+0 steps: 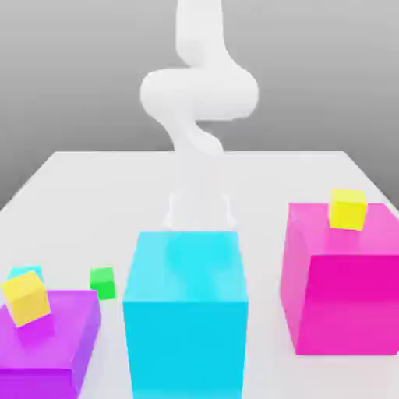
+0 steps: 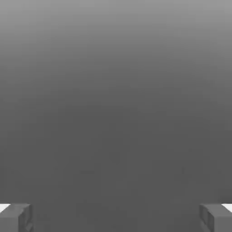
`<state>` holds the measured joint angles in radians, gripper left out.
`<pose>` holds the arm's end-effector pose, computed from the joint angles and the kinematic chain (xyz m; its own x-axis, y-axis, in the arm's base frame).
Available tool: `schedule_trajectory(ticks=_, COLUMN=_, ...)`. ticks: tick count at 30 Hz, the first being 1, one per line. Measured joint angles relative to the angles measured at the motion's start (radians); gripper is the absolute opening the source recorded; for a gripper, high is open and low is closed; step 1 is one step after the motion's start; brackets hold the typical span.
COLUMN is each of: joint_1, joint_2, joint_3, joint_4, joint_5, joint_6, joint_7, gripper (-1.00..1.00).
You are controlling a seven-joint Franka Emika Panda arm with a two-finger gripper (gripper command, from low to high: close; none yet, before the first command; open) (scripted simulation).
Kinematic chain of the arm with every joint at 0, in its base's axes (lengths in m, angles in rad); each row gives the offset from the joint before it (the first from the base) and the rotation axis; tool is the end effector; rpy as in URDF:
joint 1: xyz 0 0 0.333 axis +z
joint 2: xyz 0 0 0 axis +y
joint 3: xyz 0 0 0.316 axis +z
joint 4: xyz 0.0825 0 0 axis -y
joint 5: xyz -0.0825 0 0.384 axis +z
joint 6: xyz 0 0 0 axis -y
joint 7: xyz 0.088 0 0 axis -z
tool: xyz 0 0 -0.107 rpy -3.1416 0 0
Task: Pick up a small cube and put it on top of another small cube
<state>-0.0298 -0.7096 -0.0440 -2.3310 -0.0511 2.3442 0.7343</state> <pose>0.3799 -0.0344 0.6671 0.5160 -0.6914 0.5056 -0.5473 -0.7202 -0.4263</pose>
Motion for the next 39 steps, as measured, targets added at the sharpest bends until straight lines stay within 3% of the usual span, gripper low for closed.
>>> schedule_trajectory(ticks=8, joint_1=-0.089, joint_2=0.286, joint_3=-0.195, joint_4=-0.099, joint_5=-0.114, joint_6=0.140, joint_7=-0.252, gripper=0.00)
schedule_trajectory(ticks=14, joint_1=-0.148, joint_2=0.499, joint_3=-0.365, joint_4=-0.174, joint_5=-0.098, joint_6=0.251, joint_7=-0.508, gripper=0.00)
schedule_trajectory(ticks=17, joint_1=-0.192, joint_2=0.614, joint_3=-0.429, joint_4=-0.213, joint_5=-0.032, joint_6=0.309, joint_7=-0.677, gripper=0.00)
schedule_trajectory(ticks=21, joint_1=-0.301, joint_2=0.777, joint_3=-0.451, joint_4=-0.263, joint_5=0.133, joint_6=0.380, joint_7=-0.959, gripper=0.00)
schedule_trajectory(ticks=28, joint_1=-0.515, joint_2=1.042, joint_3=-0.246, joint_4=-0.250, joint_5=0.424, joint_6=0.540, joint_7=-1.270, gripper=0.00)
schedule_trajectory(ticks=29, joint_1=-0.536, joint_2=1.070, joint_3=-0.219, joint_4=-0.243, joint_5=0.451, joint_6=0.562, joint_7=-1.291, gripper=-1.00)
schedule_trajectory(ticks=35, joint_1=-0.548, joint_2=1.084, joint_3=-0.205, joint_4=-0.240, joint_5=0.463, joint_6=0.570, joint_7=-1.301, gripper=-1.00)
schedule_trajectory(ticks=39, joint_1=-0.485, joint_2=0.988, joint_3=-0.290, joint_4=-0.264, joint_5=0.365, joint_6=0.499, joint_7=-1.225, gripper=-1.00)
